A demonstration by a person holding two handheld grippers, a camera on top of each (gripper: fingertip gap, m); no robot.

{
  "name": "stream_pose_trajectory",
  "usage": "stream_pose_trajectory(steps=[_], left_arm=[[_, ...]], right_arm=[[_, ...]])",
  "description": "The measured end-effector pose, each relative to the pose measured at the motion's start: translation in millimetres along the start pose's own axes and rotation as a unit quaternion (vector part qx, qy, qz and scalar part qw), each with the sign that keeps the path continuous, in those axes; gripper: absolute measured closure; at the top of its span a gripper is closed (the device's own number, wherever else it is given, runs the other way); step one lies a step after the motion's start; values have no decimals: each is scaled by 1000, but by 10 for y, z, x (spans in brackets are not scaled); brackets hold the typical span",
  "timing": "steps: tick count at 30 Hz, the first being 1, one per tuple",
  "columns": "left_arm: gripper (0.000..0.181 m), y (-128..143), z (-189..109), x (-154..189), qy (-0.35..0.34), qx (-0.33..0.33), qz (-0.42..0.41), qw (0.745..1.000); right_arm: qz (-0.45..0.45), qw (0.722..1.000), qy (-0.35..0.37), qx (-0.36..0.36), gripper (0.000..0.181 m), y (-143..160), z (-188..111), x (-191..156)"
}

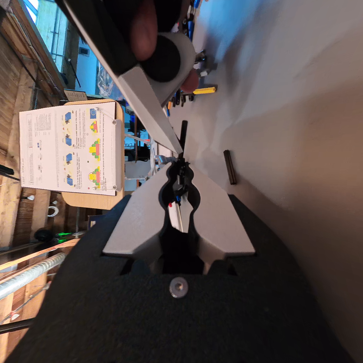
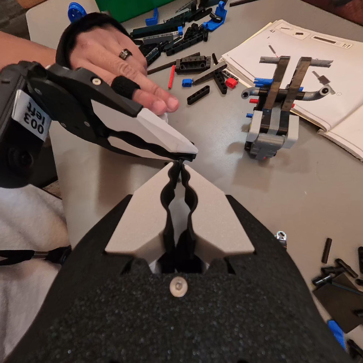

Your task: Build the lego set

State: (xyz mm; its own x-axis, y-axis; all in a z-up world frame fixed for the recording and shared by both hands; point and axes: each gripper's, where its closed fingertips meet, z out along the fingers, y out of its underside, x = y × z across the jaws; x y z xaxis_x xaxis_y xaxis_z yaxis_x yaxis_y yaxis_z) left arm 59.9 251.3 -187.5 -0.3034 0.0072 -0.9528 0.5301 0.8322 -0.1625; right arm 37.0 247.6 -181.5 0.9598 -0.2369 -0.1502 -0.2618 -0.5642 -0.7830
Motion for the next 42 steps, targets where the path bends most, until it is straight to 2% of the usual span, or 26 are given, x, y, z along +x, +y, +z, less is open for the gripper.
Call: stream_pose_trajectory(steps=[1, 10, 21, 29, 32, 35, 39, 42], left_arm=[[176, -2, -1, -6, -5, -1, 8, 1000], [176, -33, -40, -137, -63, -12, 57, 996], [176, -121, -123, -223, -105, 22, 96, 990], [176, -186, -171, -266, -109, 42, 85, 990], [176, -95, -114, -193, -96, 19, 112, 989], [176, 68, -57, -164, -75, -11, 101, 992], [176, 175, -25, -195, -55, -25, 43, 997], [176, 201, -20, -191, -50, -30, 40, 998]], right_arm=[[8, 1000, -6, 0, 180, 0, -1, -2], [113, 991, -73, 14, 180, -67, -52, -68], [151, 976, -156, 24, 180, -119, -124, -162], [190, 958, -210, 43, 180, -150, -186, -226], [128, 979, -160, 18, 180, -54, -133, -214], [14, 995, -91, -30, 180, 138, -87, -259], [-103, 988, -45, -103, 180, 454, -70, -344], [-157, 979, -29, -125, 179, 587, -81, -351]])
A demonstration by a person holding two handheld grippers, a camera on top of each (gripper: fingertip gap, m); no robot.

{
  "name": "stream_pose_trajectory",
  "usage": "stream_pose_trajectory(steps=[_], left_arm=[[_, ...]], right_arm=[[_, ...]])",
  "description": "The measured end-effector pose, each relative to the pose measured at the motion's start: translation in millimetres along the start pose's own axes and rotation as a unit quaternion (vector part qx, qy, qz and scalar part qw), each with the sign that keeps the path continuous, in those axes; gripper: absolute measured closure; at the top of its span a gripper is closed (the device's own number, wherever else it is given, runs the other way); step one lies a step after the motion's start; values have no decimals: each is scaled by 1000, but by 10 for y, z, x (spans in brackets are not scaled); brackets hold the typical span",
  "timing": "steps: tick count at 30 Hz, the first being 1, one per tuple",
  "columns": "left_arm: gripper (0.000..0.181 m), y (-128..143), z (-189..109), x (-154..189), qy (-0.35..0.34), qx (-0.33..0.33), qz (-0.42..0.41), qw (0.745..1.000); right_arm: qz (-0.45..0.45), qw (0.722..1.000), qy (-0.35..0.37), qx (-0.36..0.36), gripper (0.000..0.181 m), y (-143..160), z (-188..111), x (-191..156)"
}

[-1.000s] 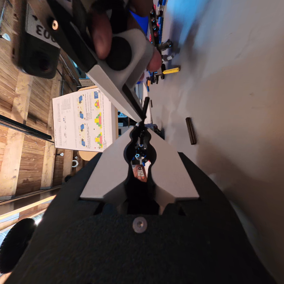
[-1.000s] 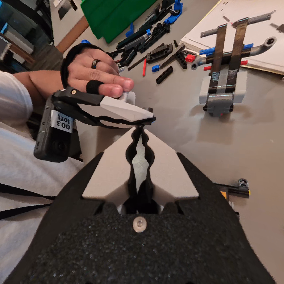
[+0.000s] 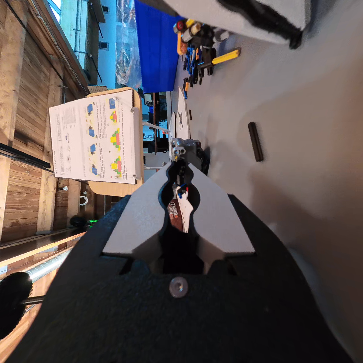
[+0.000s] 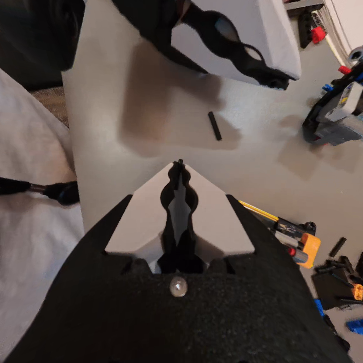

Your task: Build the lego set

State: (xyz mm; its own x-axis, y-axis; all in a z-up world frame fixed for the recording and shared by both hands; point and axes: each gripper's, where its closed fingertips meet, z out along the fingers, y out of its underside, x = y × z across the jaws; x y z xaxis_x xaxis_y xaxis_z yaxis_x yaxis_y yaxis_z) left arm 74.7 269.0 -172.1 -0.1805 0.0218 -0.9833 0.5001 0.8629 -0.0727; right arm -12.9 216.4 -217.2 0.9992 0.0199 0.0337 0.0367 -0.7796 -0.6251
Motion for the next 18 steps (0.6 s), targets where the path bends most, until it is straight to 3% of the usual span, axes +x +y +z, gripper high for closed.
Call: stream_pose_trajectory(steps=[4, 12, 18], left_arm=[[176, -62, -16, 25, 6, 8, 2, 1000], [176, -70, -30, 15, 12, 12, -12, 1000], [176, -92, -36, 43, 20, 14, -12, 1000]], right_arm=[[3, 1000, -6, 13, 179, 28, 22, -36], [-19, 996, 51, 74, 170, 53, -72, -52], [-11, 994, 77, 82, 167, 151, -101, -64]])
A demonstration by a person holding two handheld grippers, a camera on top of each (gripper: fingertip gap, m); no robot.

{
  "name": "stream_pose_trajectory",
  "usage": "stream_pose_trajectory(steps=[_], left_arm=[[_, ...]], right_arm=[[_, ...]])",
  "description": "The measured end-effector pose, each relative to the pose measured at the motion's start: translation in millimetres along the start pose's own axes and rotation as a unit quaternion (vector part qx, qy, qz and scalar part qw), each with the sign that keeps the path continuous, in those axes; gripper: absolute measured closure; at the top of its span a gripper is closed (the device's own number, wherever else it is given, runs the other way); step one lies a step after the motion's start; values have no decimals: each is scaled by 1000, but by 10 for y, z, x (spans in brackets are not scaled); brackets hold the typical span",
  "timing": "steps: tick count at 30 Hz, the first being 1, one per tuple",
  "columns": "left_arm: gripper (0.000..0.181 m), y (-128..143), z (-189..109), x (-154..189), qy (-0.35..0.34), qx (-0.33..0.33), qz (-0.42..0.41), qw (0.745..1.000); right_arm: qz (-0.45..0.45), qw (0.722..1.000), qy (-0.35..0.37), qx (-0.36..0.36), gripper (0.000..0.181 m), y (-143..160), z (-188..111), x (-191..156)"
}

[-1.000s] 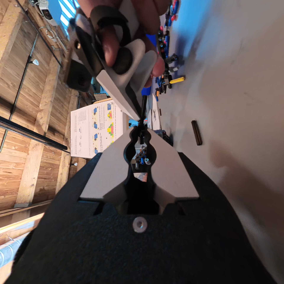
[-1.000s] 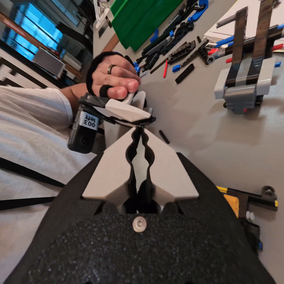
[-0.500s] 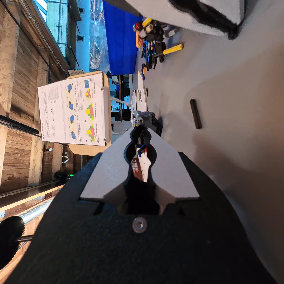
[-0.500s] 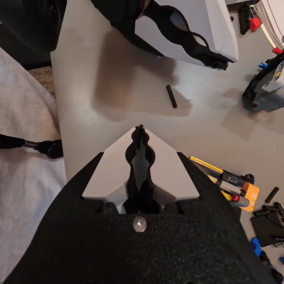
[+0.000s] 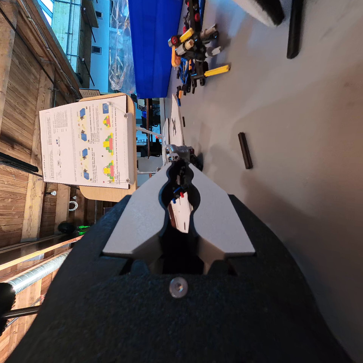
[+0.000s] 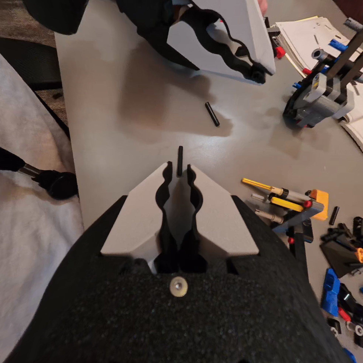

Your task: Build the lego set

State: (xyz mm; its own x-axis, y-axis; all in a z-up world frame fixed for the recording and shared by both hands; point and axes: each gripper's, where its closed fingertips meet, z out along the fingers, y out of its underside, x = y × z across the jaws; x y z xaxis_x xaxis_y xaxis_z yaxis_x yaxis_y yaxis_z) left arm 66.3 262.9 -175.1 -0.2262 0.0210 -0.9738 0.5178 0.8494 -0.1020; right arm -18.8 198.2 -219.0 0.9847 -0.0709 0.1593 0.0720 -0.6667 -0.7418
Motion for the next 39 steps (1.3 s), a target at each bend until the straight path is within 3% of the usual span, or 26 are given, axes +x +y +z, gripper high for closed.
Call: stream_pose_trajectory(steps=[8, 13, 18, 29, 39], left_arm=[[176, -94, -37, 4, -1, 14, 1, 1000], [176, -162, -62, 17, -9, 25, 19, 999], [176, -258, -95, 38, -19, 43, 40, 998], [176, -311, -124, 31, -16, 58, 24, 998], [176, -243, -94, 20, 20, 50, -60, 997]], right_arm=[[4, 1000, -7, -4, 179, -31, 53, 14], [168, 983, -58, 47, 180, -259, 25, 137], [322, 929, -142, 116, 180, -559, -62, 300], [338, 920, -157, 119, 180, -582, -55, 357], [366, 902, -154, 168, 180, -627, -38, 434]])
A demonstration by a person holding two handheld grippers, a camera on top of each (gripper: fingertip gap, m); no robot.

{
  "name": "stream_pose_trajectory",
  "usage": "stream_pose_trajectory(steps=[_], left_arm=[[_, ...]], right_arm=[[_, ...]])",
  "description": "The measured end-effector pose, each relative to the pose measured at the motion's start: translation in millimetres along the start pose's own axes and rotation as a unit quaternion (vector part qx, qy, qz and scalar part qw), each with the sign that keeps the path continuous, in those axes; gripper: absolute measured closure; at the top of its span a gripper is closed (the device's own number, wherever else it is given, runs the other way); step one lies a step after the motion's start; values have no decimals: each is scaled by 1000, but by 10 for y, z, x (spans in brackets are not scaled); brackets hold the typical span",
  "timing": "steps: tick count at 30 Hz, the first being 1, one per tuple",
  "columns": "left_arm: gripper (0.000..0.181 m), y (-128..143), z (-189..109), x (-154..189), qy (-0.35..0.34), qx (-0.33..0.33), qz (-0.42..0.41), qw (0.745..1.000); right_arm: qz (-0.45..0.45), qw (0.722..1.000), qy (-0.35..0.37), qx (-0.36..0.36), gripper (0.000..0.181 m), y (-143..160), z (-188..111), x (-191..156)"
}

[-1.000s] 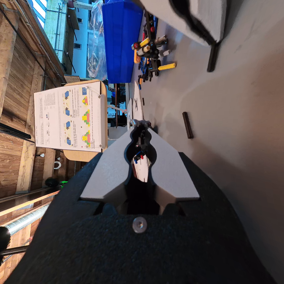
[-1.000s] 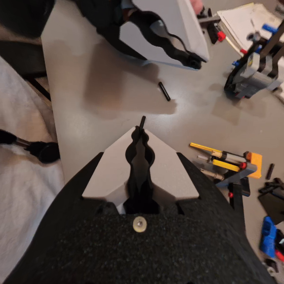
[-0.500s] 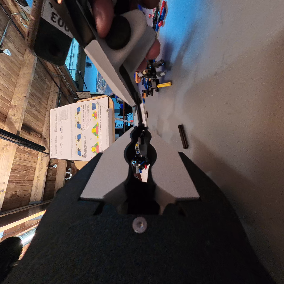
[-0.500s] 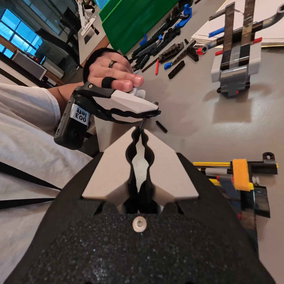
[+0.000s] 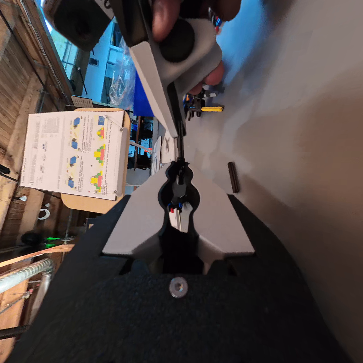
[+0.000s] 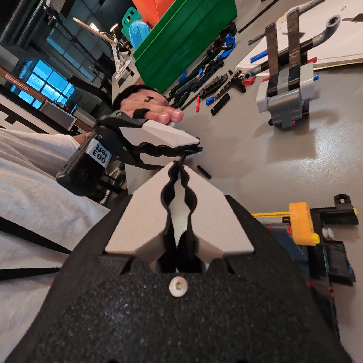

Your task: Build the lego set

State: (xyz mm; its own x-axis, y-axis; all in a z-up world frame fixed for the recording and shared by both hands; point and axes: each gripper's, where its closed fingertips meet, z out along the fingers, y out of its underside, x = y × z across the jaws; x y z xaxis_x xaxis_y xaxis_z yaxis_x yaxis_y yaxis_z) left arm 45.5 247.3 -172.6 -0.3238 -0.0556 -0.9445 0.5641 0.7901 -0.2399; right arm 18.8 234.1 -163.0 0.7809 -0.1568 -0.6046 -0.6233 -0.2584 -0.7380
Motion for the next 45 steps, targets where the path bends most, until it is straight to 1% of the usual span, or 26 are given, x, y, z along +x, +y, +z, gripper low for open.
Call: stream_pose_trajectory(steps=[4, 6, 8, 10, 13, 18, 28, 32, 42, 45], left_arm=[[176, 23, 6, 9, 10, -4, -18, 1000], [176, 30, 9, 7, 9, -5, -13, 1000], [176, 48, 10, 26, 5, -7, 14, 1000], [176, 51, 13, 49, -1, -10, 44, 999], [176, 54, 18, 68, -8, -15, 73, 997], [176, 62, 24, 62, -21, -23, 96, 995], [176, 86, 60, 109, 16, -23, 25, 999], [176, 94, 66, 123, 18, -26, 31, 999], [176, 82, 72, 126, 18, -28, 33, 999], [176, 25, 55, 100, 14, -14, 27, 999]], right_arm=[[-3, 1000, 6, 8, 180, 29, 36, 37], [0, 1000, 4, 4, 180, 61, 65, 35], [-4, 1000, 7, 11, 180, 28, 50, 51], [7, 1000, 3, 5, 180, 40, 47, 70], [-4, 1000, 11, -6, 180, 60, 50, 91], [13, 1000, 5, 2, 180, 27, 45, 103], [-35, 998, 45, 16, 180, 12, 60, 129], [-44, 997, 60, 17, 180, -2, 62, 157], [-68, 994, 82, -18, 180, 60, 148, 187], [-79, 991, 98, -32, 181, 91, 176, 213]])
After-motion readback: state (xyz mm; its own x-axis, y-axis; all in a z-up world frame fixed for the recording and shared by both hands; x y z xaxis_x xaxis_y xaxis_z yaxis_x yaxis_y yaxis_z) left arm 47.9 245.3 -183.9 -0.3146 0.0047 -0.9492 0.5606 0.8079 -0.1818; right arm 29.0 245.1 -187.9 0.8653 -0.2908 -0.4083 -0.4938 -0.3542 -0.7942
